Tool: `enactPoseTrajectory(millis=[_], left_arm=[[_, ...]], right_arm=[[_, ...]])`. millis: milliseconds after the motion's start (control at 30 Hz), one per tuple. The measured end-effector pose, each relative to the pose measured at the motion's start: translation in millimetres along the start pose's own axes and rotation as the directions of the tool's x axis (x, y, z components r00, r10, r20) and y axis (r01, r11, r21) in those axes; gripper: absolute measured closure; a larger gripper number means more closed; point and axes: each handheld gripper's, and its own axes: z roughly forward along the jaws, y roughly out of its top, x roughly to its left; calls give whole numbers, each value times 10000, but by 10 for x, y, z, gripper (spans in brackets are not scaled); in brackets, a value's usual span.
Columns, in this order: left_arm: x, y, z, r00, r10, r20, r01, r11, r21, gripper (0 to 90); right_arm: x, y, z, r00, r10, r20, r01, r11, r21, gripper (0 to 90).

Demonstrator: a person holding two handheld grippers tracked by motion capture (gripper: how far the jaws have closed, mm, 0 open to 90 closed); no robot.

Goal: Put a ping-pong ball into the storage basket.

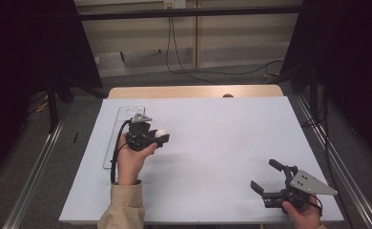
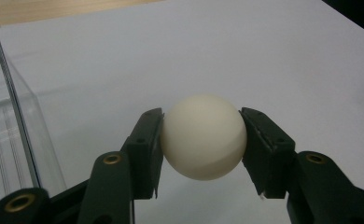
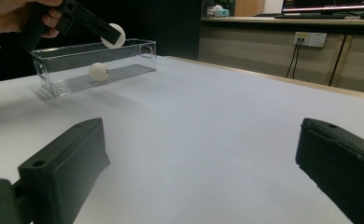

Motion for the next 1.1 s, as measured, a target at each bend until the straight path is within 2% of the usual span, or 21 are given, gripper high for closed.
enactPoseTrajectory(millis=[1100], left_arm=[[159,-32,-158,9992,-177,-361,168,9995,-257,510]], right_arm=[[2,3,0,10000,13,4,-13,10000,-5,15]])
